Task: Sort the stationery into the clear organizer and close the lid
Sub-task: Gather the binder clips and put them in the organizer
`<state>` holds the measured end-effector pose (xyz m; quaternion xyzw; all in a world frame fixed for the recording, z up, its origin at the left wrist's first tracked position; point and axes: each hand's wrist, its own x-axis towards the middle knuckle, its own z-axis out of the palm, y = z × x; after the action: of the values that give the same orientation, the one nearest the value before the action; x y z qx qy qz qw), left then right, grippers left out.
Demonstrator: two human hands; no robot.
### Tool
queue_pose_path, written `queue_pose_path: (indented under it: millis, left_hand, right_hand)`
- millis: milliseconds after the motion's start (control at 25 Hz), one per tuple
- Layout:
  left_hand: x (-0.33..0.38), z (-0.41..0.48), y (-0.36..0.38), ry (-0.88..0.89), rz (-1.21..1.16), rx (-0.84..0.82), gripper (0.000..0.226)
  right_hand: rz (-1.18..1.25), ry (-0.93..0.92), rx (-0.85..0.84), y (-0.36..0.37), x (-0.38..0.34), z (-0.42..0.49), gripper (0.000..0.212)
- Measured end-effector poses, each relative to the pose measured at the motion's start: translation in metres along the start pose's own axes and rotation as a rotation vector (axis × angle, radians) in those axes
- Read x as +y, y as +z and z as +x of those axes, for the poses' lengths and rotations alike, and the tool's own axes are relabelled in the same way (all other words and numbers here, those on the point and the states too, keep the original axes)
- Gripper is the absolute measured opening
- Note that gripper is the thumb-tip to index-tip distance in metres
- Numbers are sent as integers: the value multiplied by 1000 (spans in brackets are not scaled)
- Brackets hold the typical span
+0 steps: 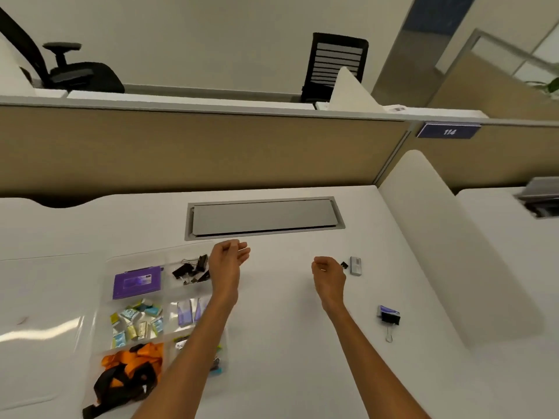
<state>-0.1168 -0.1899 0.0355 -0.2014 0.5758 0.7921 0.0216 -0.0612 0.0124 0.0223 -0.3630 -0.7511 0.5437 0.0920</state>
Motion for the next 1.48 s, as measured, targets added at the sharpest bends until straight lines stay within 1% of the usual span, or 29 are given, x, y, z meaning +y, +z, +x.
queue_pose_path:
  millis: [80, 160, 240, 320, 400, 480, 560, 640, 800, 960, 1080, 1240, 1280, 1360, 1480]
  left_hand:
    - [-18, -9, 26, 10, 109, -97, 14]
    - [-36, -16, 51, 11, 214, -186, 13]
    - [-51, -21, 71, 16, 330, -265, 14]
    - [-64, -23, 88, 33, 450, -340, 15]
    - [-76, -25, 96, 85, 599, -404, 16]
    - [-87, -26, 96, 164, 766, -459, 21]
    - [-98, -28, 92, 239, 863, -507, 25]
    - [-104, -31, 88, 296, 897, -535, 27]
    - [-108, -33, 87, 292, 918, -554, 31]
    - [-111, -36, 87, 281, 932, -564, 30]
    - [-112, -39, 90, 288, 940, -554, 28]
    - [-115, -49, 99, 302, 942, -558, 25]
    - [-117, -53, 103, 310, 938, -561, 25]
    - [-122, -62, 114, 324, 936, -564, 25]
    - [-132, -79, 140, 347, 976, -616, 25]
  right_hand:
    - [-156, -60, 55, -25, 17, 16, 17]
    - [-240, -107, 66, -45, 29, 32, 21]
    - [-323, -170, 54, -61, 35, 45, 24]
    - [-456, -232, 21, -70, 37, 59, 32]
    - [-586, -275, -11, -73, 36, 71, 37]
    - [-702, -294, -43, -71, 35, 80, 35]
    - [-790, -316, -72, -67, 37, 85, 26]
    - [-794, -311, -69, -61, 40, 85, 20]
    - [-753, -263, -59, -51, 44, 76, 24]
    - [-883, -245, -86, -44, 49, 66, 25]
    - [-908, -252, -98, -43, 51, 58, 28]
    - [-880, -287, -76, -57, 61, 52, 25]
    - [-818, -292, -74, -63, 63, 51, 23]
    - [-560, -226, 3, -82, 64, 45, 20]
    - [-106, -8, 153, -127, 66, 31, 23]
